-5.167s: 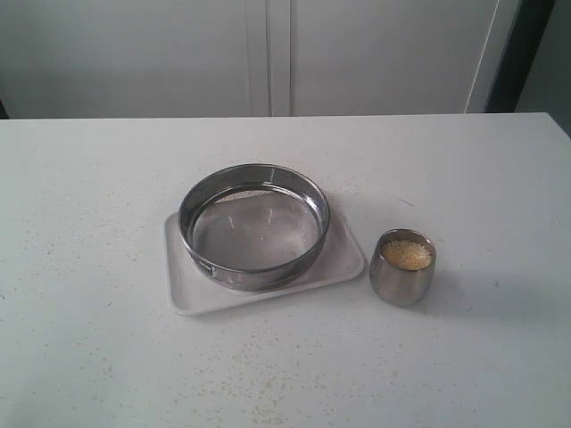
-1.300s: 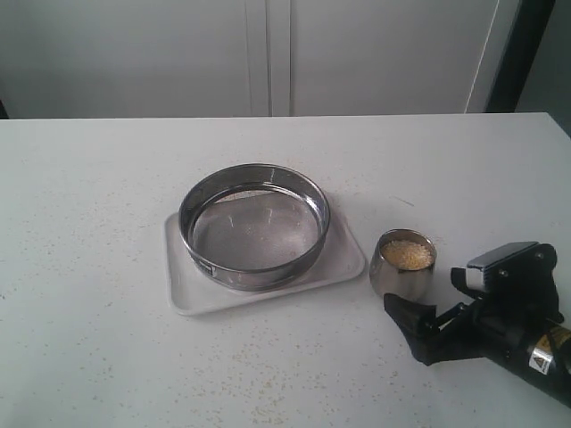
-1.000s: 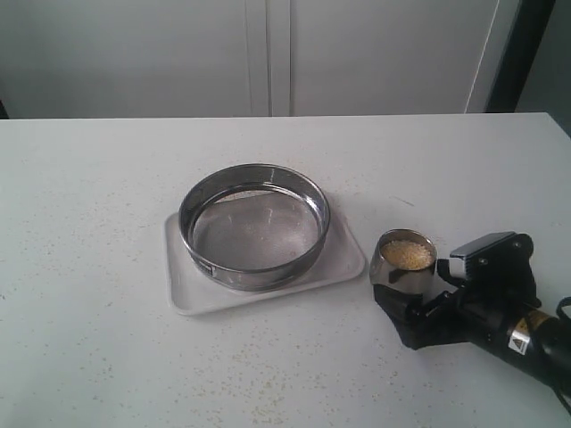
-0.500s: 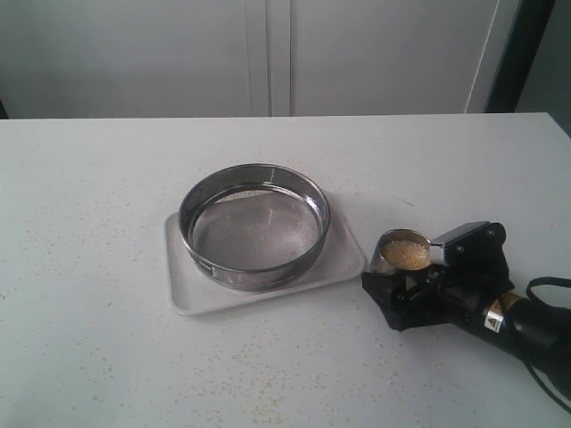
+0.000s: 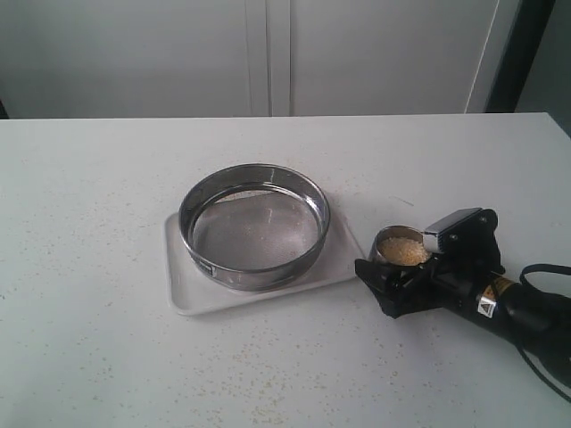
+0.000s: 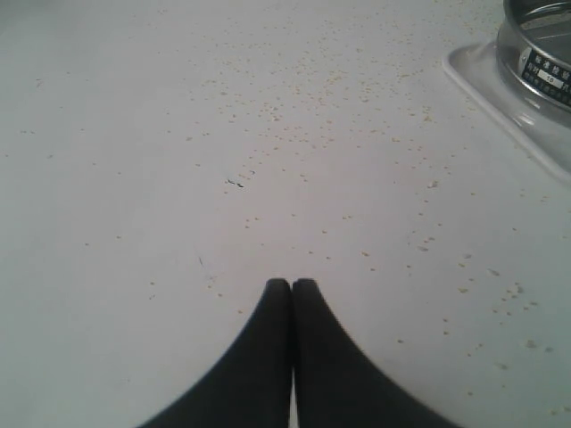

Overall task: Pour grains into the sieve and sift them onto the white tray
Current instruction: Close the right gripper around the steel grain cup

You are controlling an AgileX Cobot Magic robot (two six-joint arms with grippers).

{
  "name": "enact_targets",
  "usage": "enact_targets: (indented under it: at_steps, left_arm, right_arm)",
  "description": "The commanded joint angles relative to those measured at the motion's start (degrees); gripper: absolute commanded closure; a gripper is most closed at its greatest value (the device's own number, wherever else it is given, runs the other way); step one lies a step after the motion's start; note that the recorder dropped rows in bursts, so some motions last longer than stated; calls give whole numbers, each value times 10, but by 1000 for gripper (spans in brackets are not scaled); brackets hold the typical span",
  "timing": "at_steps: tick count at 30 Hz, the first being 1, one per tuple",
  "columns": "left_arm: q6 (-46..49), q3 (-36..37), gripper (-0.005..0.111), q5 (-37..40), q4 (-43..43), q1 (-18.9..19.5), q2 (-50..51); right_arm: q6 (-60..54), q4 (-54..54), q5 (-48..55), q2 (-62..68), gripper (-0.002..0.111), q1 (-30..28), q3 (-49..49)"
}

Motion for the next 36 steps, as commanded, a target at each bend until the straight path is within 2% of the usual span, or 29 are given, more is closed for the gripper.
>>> enact_targets:
  at_steps: [1, 7, 10, 18, 24, 36]
  left_arm:
    - [0, 1, 107, 1, -6, -3, -2]
    - [0, 1, 107, 1, -6, -3, -2]
    - [0, 1, 107, 1, -6, -3, -2]
    - [0, 1, 107, 1, -6, -3, -2]
    - [0, 1, 107, 1, -6, -3, -2]
    - [0, 1, 107, 1, -6, -3, -2]
  right_arm:
    - [1, -5, -7, 4, 16, -4, -2]
    - [1, -5, -7, 12, 25, -4, -2]
    - [1, -5, -7, 12, 35, -4, -2]
    - [3, -16, -7, 12, 84, -4, -2]
    - [5, -37, -7, 12, 108, -4, -1]
    - [16, -41, -7, 12, 108, -4, 0]
